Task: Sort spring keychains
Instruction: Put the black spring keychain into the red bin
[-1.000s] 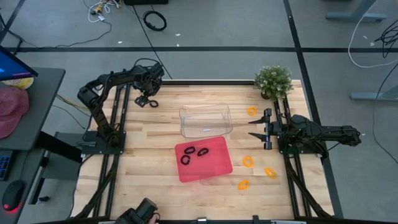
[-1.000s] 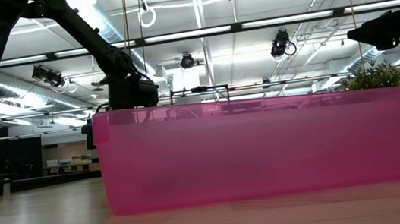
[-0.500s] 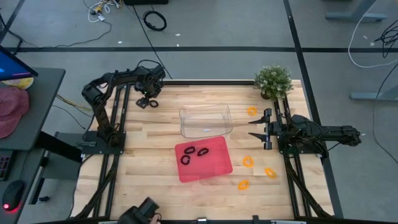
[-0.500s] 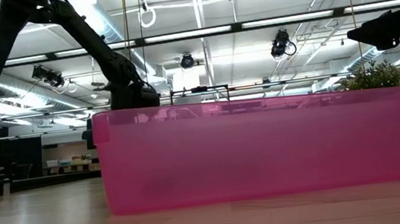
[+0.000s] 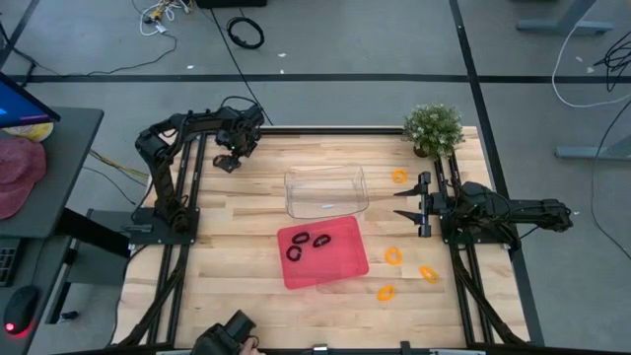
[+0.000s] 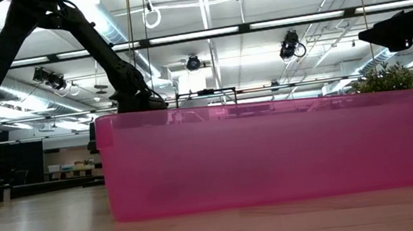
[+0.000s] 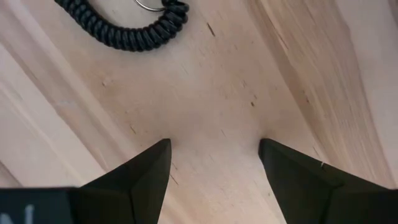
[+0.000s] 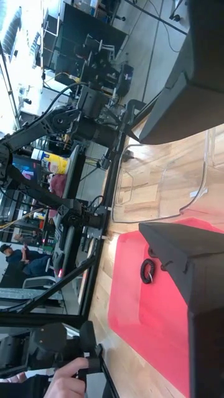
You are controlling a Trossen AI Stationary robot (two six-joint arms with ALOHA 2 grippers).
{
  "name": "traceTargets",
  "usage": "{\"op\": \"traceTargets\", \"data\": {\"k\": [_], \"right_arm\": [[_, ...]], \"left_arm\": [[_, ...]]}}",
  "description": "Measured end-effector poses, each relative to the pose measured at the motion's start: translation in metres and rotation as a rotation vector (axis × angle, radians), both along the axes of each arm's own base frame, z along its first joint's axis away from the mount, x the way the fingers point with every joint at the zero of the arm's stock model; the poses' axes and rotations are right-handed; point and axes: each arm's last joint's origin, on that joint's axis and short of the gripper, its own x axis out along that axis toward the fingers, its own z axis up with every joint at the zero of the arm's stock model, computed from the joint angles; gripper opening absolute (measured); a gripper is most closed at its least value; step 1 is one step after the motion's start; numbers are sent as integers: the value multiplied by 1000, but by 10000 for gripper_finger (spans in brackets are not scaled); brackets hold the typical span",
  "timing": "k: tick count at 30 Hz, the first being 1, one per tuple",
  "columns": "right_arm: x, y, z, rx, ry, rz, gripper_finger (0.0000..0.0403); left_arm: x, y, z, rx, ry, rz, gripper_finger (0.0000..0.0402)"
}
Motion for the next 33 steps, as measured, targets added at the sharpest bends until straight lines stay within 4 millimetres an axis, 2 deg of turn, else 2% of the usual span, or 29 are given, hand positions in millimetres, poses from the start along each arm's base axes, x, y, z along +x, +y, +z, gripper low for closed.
{"op": "traceTargets", "data": {"k": [33], "right_arm": [[0,0,0,0,1,-1,222]], "left_arm": [[0,0,-1,2,3,11,259]]}}
